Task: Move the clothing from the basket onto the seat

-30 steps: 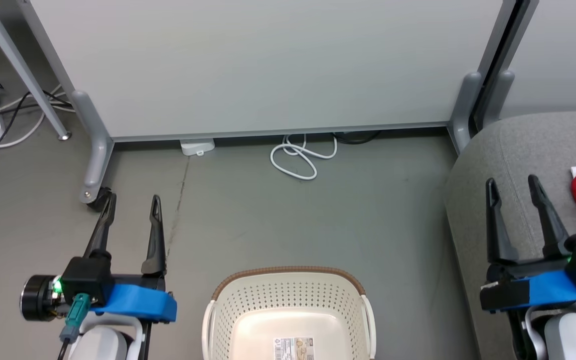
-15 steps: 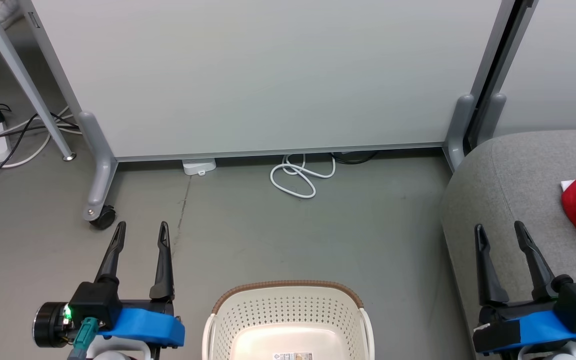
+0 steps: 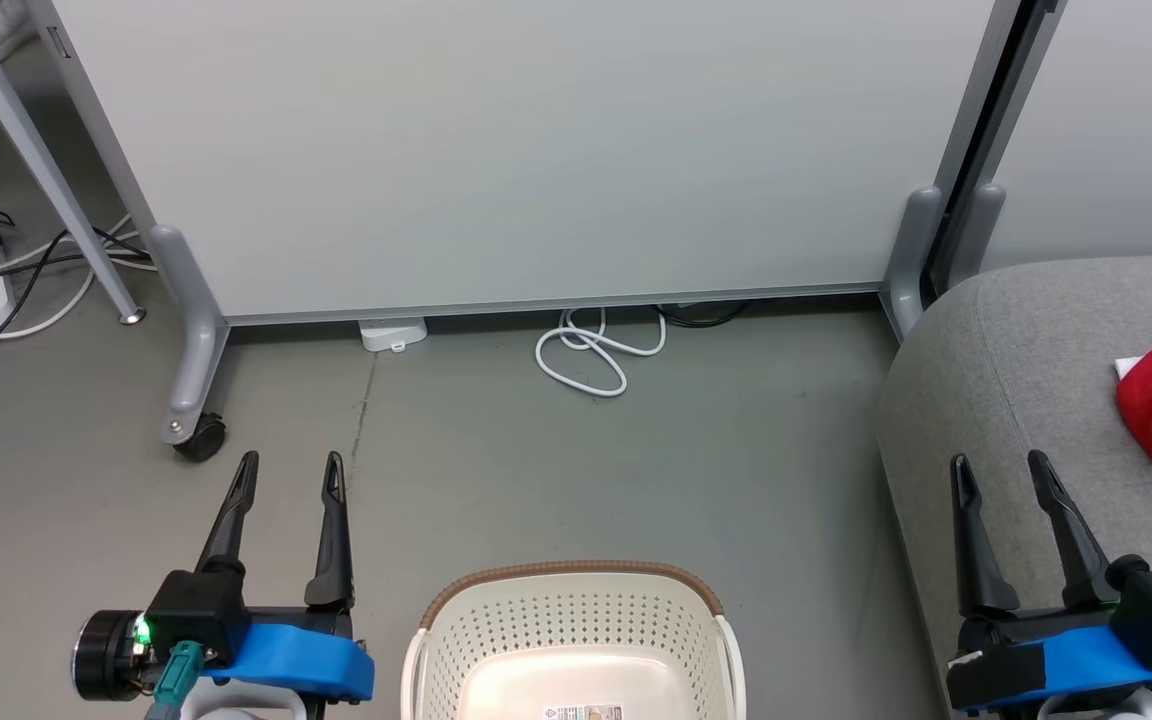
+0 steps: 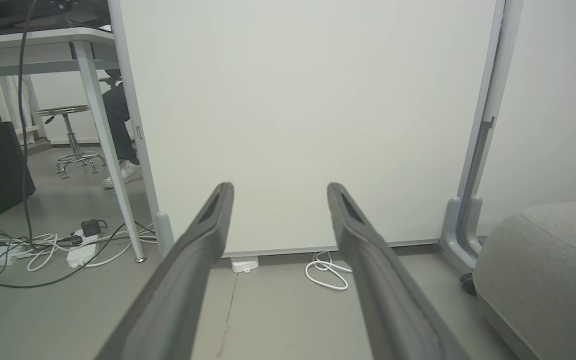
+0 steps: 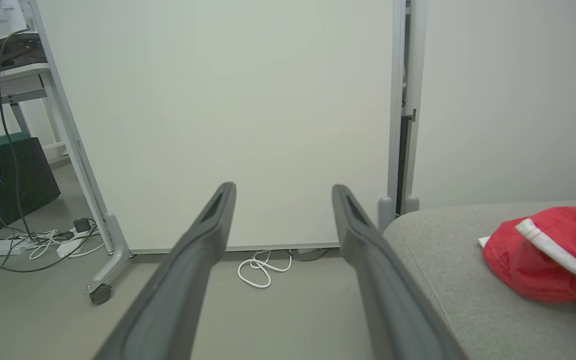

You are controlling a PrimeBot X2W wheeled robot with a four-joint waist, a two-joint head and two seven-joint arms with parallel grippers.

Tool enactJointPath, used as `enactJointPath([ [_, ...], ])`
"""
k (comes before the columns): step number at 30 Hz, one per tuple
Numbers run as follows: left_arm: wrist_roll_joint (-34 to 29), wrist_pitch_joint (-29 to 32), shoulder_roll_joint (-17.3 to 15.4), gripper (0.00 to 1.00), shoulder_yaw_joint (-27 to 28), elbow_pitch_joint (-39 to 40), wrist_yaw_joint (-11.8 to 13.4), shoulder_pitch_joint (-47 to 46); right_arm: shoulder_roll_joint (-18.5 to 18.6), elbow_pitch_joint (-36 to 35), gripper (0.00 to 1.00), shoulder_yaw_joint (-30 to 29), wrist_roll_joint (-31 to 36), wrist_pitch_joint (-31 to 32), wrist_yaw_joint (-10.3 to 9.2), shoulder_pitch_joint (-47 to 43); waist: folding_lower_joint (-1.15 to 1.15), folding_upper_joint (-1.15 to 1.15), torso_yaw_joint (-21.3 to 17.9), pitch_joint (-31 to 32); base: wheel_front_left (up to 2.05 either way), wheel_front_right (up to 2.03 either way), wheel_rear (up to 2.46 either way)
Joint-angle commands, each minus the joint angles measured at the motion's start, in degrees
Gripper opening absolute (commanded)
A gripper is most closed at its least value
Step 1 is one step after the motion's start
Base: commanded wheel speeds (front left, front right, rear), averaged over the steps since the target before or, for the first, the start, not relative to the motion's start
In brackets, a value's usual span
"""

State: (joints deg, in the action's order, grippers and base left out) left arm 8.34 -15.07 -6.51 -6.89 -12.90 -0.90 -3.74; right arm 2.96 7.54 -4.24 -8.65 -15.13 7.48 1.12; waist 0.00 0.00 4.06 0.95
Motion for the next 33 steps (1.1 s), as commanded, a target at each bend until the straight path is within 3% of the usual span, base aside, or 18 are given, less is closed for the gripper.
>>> enactJointPath([
  [1,-0.54,-0.14,0.11,1.0,0.27,-0.03,-0.01,0.26,-0.12,-0.13,1.0,-0.13,0.05,-0.01,0.03,-0.6,0.0,0.0,-0.01,-0.01,0.0,0.0,0.0],
  [4,-0.95,-0.14,0.36,1.0,0.53,-0.03,-0.23,0.04,-0.12,-0.29,1.0,-0.17,0.08,-0.01,0.03,-0.56,0.0,0.0,-0.04,-0.06,0.0,0.0,0.0],
  [5,-0.55,0.02,0.33,0.0,0.35,-0.14,-0.16,0.05,-0.01,0.07,0.0,-0.05,-0.03,-0.01,0.0,-0.02,0.0,0.0,-0.05,-0.05,0.0,0.0,0.0],
  [9,-0.11,0.44,0.69,0.0,0.33,-2.24,-0.17,1.76,-0.18,2.26,0.0,0.02,-0.27,0.09,0.0,-0.79,0.02,0.0,-0.08,-0.05,0.0,0.0,0.0],
  [33,25.29,6.87,1.57,0.0,4.38,-1.84,-2.12,0.22,-0.13,3.44,0.0,-0.72,-25.5,6.61,0.0,1.21,0.01,0.0,-0.84,-0.26,0.0,0.0,0.0],
])
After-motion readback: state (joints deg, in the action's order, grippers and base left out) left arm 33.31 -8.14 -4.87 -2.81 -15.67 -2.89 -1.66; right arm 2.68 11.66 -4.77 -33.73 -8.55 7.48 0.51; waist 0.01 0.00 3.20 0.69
